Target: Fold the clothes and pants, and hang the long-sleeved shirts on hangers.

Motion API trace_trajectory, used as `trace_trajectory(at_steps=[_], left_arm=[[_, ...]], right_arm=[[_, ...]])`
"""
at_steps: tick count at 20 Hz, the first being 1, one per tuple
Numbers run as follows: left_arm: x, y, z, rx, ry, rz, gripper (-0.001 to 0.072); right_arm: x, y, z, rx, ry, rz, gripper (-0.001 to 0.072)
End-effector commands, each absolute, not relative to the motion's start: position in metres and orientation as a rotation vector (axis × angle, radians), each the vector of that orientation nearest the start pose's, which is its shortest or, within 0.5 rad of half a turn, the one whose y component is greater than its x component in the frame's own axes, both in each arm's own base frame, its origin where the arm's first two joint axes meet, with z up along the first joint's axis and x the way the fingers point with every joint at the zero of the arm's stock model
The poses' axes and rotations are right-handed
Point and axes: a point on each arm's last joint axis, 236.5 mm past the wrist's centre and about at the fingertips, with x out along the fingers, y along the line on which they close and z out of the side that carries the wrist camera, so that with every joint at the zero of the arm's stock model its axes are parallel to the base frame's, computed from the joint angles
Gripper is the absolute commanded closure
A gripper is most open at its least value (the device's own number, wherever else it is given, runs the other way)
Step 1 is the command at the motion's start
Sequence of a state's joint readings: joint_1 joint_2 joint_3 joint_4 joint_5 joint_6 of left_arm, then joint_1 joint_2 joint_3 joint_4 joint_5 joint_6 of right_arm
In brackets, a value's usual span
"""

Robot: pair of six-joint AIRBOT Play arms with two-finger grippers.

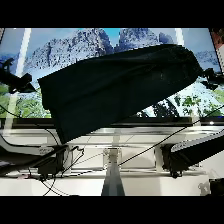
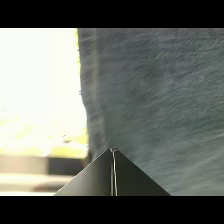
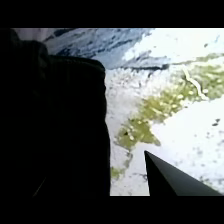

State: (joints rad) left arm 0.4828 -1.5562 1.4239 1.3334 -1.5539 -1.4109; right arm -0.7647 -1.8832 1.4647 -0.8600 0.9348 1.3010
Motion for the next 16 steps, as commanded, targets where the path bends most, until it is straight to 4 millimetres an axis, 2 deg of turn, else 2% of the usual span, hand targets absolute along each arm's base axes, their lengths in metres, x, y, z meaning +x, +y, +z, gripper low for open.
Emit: trace_trajectory(at_steps=[1, 2, 4, 6, 7, 8, 9, 10, 11, 13, 15, 16], left_arm=[[0.313, 0.138, 0.019, -0.365, 1.541, 0.202, 0.0685], [0.3, 0.135, 0.021, -0.387, 1.537, 0.224, 0.0685], [0.267, 0.122, 0.013, -0.437, 1.564, 0.245, 0.0684], [0.232, 0.1, -0.006, -0.488, 1.619, 0.245, 0.0683], [0.217, 0.088, -0.018, -0.513, 1.644, 0.24, 0.0679], [0.204, 0.076, -0.027, -0.542, 1.673, 0.22, 0.0606], [0.194, 0.064, -0.036, -0.576, 1.704, 0.199, 0.0377], [0.186, 0.052, -0.042, -0.611, 1.734, 0.165, 0.028], [0.181, 0.039, -0.047, -0.639, 1.756, 0.107, 0.028], [0.172, 0.019, -0.053, -0.669, 1.796, 0.005, 0.028], [0.155, 0.008, -0.059, -0.7, 1.869, -0.028, 0.028], [0.146, 0.003, -0.061, -0.703, 1.907, -0.063, 0.0253]], right_arm=[[0.468, -0.268, -0.101, 0.986, 0.877, -0.3, 0.0185], [0.473, -0.267, -0.098, 0.996, 0.859, -0.296, 0.0224], [0.476, -0.266, -0.098, 0.962, 0.854, -0.283, 0.0224], [0.479, -0.261, -0.097, 0.935, 0.86, -0.262, 0.0237], [0.48, -0.258, -0.097, 0.915, 0.864, -0.248, 0.027], [0.48, -0.258, -0.098, 0.909, 0.869, -0.248, 0.027], [0.481, -0.255, -0.099, 0.902, 0.874, -0.244, 0.027], [0.48, -0.256, -0.099, 0.901, 0.875, -0.244, 0.027], [0.481, -0.255, -0.099, 0.9, 0.875, -0.244, 0.0274], [0.48, -0.256, -0.099, 0.896, 0.876, -0.246, 0.0327], [0.481, -0.258, -0.099, 0.892, 0.872, -0.252, 0.0327], [0.481, -0.258, -0.099, 0.891, 0.87, -0.253, 0.0326]])
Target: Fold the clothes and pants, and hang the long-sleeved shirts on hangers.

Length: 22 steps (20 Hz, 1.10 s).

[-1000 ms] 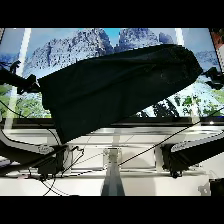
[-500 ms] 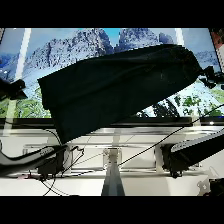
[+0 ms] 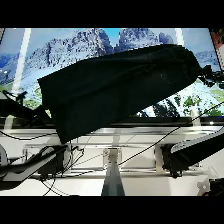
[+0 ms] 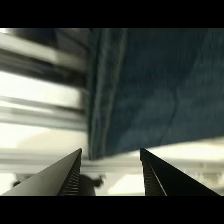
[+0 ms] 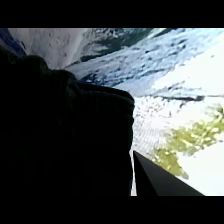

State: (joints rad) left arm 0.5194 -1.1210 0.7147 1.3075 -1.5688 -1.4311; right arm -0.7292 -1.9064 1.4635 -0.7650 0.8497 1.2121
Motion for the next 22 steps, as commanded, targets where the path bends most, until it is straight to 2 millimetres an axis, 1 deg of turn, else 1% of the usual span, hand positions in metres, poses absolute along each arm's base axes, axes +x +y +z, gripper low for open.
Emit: trace_trajectory(at_steps=[1, 4, 6, 7, 8, 10, 13, 14, 15, 17, 18, 19, 20, 21, 22], left_arm=[[0.137, -0.002, -0.063, -0.692, 1.938, -0.117, 0.02], [0.127, -0.007, -0.072, -0.672, 1.968, -0.184, 0.0198], [0.128, -0.007, -0.085, -0.675, 1.958, -0.164, 0.0196], [0.128, -0.007, -0.09, -0.679, 1.954, -0.155, 0.0184], [0.127, -0.008, -0.095, -0.686, 1.96, -0.153, 0.0124], [0.127, -0.011, -0.102, -0.679, 1.981, -0.161, 0.0131], [0.135, -0.009, -0.118, -0.65, 1.97, -0.148, 0.0131], [0.135, -0.011, -0.122, -0.643, 1.982, -0.153, 0.0133], [0.133, -0.015, -0.124, -0.646, 1.998, -0.166, 0.0156], [0.134, -0.025, -0.126, -0.663, 2.016, -0.209, 0.0361], [0.132, -0.029, -0.128, -0.648, 2.023, -0.255, 0.0419], [0.13, -0.031, -0.13, -0.637, 2.041, -0.271, 0.0535], [0.129, -0.032, -0.133, -0.638, 2.053, -0.276, 0.0684], [0.13, -0.037, -0.133, -0.661, 2.059, -0.288, 0.0682], [0.134, -0.043, -0.129, -0.682, 2.043, -0.342, 0.0682]], right_arm=[[0.481, -0.259, -0.099, 0.891, 0.869, -0.255, 0.0327], [0.481, -0.259, -0.099, 0.891, 0.867, -0.257, 0.0327], [0.481, -0.259, -0.099, 0.891, 0.867, -0.256, 0.0327], [0.481, -0.259, -0.099, 0.891, 0.867, -0.256, 0.0326], [0.481, -0.259, -0.099, 0.891, 0.868, -0.256, 0.0326], [0.481, -0.259, -0.099, 0.891, 0.868, -0.256, 0.0326], [0.481, -0.259, -0.099, 0.891, 0.87, -0.255, 0.0326], [0.481, -0.258, -0.099, 0.892, 0.872, -0.253, 0.0326], [0.481, -0.258, -0.099, 0.893, 0.872, -0.252, 0.0327], [0.481, -0.258, -0.1, 0.892, 0.873, -0.252, 0.0327], [0.481, -0.258, -0.099, 0.893, 0.873, -0.251, 0.0326], [0.48, -0.257, -0.099, 0.894, 0.876, -0.249, 0.0326], [0.48, -0.256, -0.099, 0.895, 0.879, -0.245, 0.0326], [0.48, -0.255, -0.099, 0.896, 0.88, -0.243, 0.0326], [0.48, -0.255, -0.098, 0.894, 0.879, -0.242, 0.0328]])
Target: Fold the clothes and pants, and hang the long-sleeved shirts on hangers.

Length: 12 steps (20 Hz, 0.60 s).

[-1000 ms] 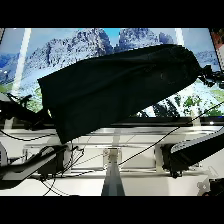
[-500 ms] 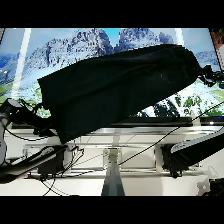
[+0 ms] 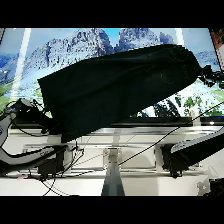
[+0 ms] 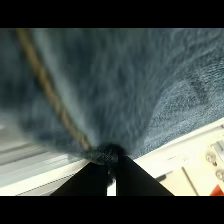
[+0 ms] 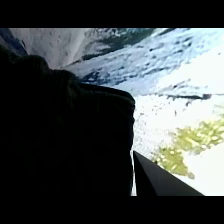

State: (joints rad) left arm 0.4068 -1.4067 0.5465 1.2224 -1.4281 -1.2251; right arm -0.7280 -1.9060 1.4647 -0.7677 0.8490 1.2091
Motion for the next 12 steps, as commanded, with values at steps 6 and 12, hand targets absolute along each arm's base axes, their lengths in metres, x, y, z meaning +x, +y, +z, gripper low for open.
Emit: trace_trajectory(at_steps=[6, 12], left_arm=[[0.198, -0.052, -0.06, -0.687, 1.832, -0.699, 0.0684], [0.239, -0.015, -0.047, -0.646, 1.705, -0.609, 0.0684]], right_arm=[[0.469, -0.263, -0.073, 0.77, 0.898, -0.249, 0.0667], [0.421, -0.27, -0.024, 0.577, 0.987, -0.338, 0.0668]])
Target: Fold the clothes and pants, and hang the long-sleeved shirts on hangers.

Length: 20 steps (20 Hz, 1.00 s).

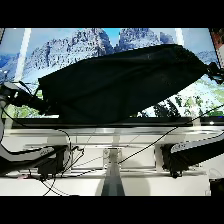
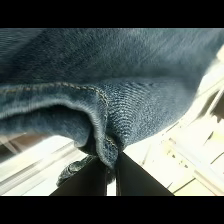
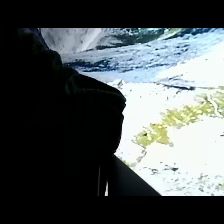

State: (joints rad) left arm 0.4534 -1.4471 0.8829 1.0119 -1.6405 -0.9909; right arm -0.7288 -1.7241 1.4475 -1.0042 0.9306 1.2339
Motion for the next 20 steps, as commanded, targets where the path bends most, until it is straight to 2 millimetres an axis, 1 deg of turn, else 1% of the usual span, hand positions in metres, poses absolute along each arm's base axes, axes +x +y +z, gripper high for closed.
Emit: trace_trajectory(at_steps=[1, 2, 5, 8, 10, 12, 13, 14, 15, 16, 17, 18, 20], left_arm=[[0.234, -0.007, -0.05, -0.637, 1.724, -0.588, 0.0684], [0.229, 0.0, -0.053, -0.627, 1.74, -0.568, 0.0684], [0.224, 0.016, -0.051, -0.66, 1.717, -0.557, 0.0684], [0.216, 0.042, -0.051, -0.733, 1.687, -0.486, 0.0684], [0.212, 0.058, -0.05, -0.791, 1.649, -0.443, 0.0684], [0.204, 0.066, -0.045, -0.835, 1.617, -0.454, 0.0684], [0.203, 0.067, -0.04, -0.856, 1.598, -0.474, 0.0684], [0.206, 0.066, -0.035, -0.879, 1.559, -0.493, 0.0684], [0.215, 0.066, -0.03, -0.899, 1.501, -0.508, 0.0684], [0.227, 0.064, -0.023, -0.92, 1.434, -0.53, 0.0684], [0.242, 0.063, -0.014, -0.937, 1.361, -0.549, 0.0684], [0.26, 0.062, -0.005, -0.96, 1.279, -0.555, 0.0684], [0.311, 0.07, 0.018, -1.033, 1.063, -0.512, 0.0684]], right_arm=[[0.414, -0.27, -0.018, 0.574, 0.973, -0.37, 0.0668], [0.405, -0.267, -0.012, 0.565, 0.957, -0.395, 0.0668], [0.372, -0.246, -0.002, 0.536, 0.941, -0.421, 0.0668], [0.336, -0.217, 0.0, 0.531, 0.946, -0.427, 0.0668], [0.315, -0.197, 0.008, 0.523, 0.931, -0.425, 0.0668], [0.301, -0.183, 0.03, 0.497, 0.887, -0.421, 0.0668], [0.298, -0.18, 0.048, 0.485, 0.843, -0.427, 0.0667], [0.298, -0.179, 0.065, 0.484, 0.789, -0.44, 0.0667], [0.297, -0.179, 0.081, 0.485, 0.734, -0.454, 0.0667], [0.297, -0.18, 0.092, 0.494, 0.689, -0.471, 0.0667], [0.3, -0.182, 0.099, 0.519, 0.65, -0.486, 0.0667], [0.304, -0.185, 0.101, 0.548, 0.623, -0.497, 0.0667], [0.32, -0.192, 0.098, 0.654, 0.566, -0.509, 0.0667]])
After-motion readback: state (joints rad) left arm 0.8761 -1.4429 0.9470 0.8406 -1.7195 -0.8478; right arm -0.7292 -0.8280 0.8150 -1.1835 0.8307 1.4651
